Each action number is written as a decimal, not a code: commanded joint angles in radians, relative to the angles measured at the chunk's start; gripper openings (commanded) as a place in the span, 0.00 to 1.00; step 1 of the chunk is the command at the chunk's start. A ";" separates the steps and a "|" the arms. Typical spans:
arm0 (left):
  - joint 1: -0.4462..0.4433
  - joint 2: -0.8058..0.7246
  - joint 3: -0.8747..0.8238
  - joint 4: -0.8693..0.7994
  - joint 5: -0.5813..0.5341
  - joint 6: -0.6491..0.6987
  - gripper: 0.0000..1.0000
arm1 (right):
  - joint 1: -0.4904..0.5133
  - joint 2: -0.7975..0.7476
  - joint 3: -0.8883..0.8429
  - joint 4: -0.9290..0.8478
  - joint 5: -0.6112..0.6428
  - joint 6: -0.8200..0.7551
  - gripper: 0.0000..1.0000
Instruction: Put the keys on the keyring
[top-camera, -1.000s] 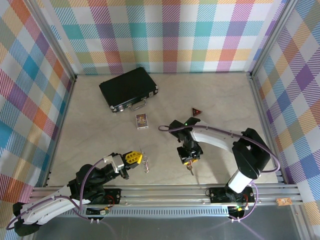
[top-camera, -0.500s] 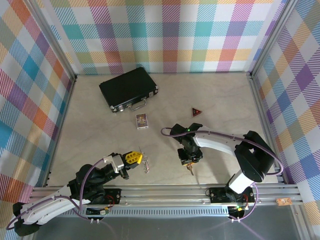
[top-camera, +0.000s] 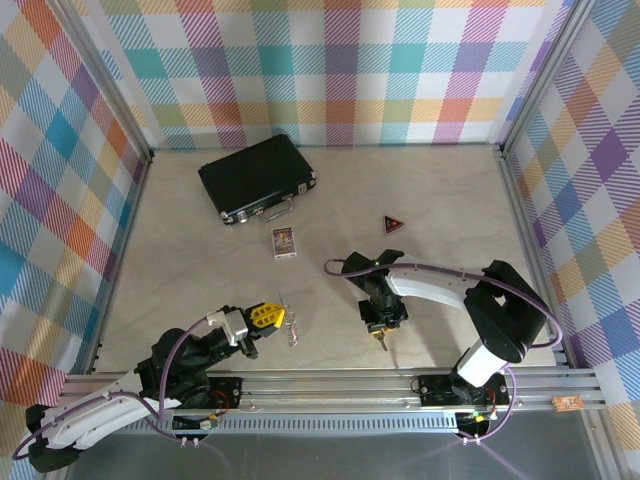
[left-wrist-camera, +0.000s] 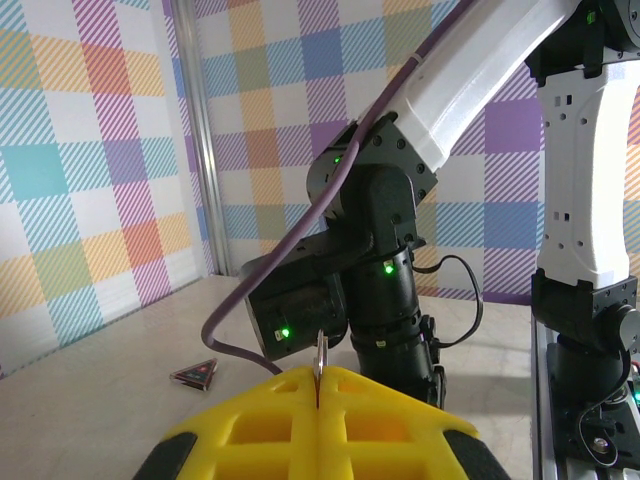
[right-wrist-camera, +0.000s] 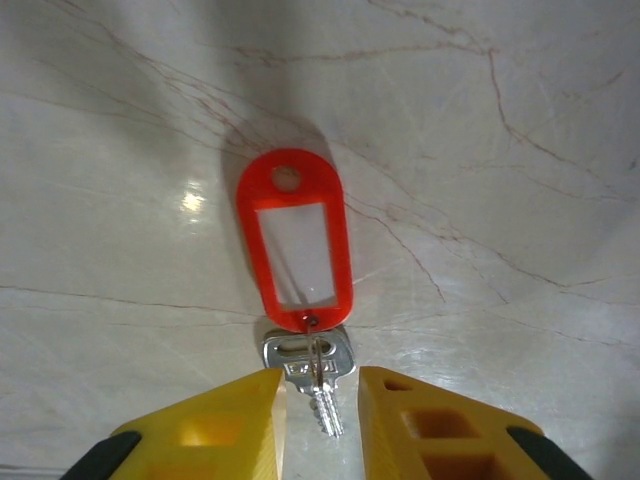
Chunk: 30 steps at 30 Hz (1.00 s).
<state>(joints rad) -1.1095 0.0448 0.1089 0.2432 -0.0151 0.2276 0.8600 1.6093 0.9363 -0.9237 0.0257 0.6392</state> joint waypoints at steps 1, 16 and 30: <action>-0.004 -0.010 0.020 0.071 0.015 -0.011 0.00 | 0.007 0.013 -0.012 0.011 0.001 0.013 0.22; -0.004 -0.011 0.020 0.068 0.017 -0.011 0.00 | 0.007 0.044 0.016 0.016 0.003 -0.007 0.07; -0.004 -0.009 0.035 0.042 0.018 -0.007 0.00 | 0.003 0.182 0.185 -0.300 -0.075 -0.153 0.00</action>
<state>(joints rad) -1.1095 0.0502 0.1089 0.2455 -0.0151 0.2276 0.8597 1.7485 1.0763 -1.0775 -0.0055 0.5556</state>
